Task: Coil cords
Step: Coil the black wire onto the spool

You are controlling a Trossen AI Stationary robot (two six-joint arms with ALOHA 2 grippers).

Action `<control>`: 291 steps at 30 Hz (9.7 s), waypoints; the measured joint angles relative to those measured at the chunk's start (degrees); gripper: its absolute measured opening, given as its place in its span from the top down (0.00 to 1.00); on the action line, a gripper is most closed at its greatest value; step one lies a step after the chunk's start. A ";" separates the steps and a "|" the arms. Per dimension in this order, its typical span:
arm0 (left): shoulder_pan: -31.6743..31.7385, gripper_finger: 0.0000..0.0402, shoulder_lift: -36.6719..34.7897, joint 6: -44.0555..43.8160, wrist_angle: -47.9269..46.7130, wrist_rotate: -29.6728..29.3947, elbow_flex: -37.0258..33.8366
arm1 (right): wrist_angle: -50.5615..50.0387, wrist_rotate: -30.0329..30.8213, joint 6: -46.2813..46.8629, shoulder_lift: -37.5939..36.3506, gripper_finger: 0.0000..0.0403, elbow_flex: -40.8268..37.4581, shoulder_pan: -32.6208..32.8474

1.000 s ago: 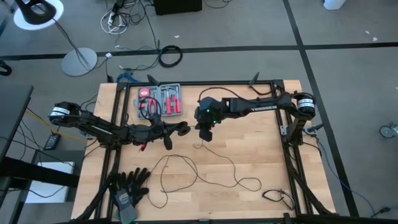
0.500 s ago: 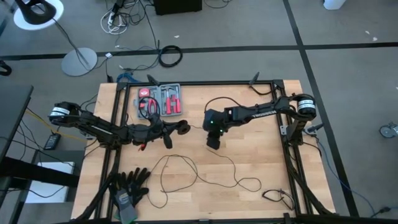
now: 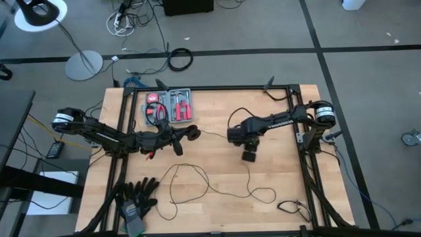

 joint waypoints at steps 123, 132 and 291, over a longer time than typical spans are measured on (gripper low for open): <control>-0.02 1.00 0.00 -0.43 3.74 -1.73 0.01 | 96.48 13.54 -4.04 1.16 0.87 -21.28 3.91; -0.02 1.00 0.00 -0.02 3.87 -1.73 0.01 | 92.24 13.59 -2.51 0.09 0.99 -21.27 3.95; 0.24 1.00 -0.02 3.40 -22.13 -0.83 8.85 | 109.51 21.26 7.35 -20.48 0.93 -45.54 13.17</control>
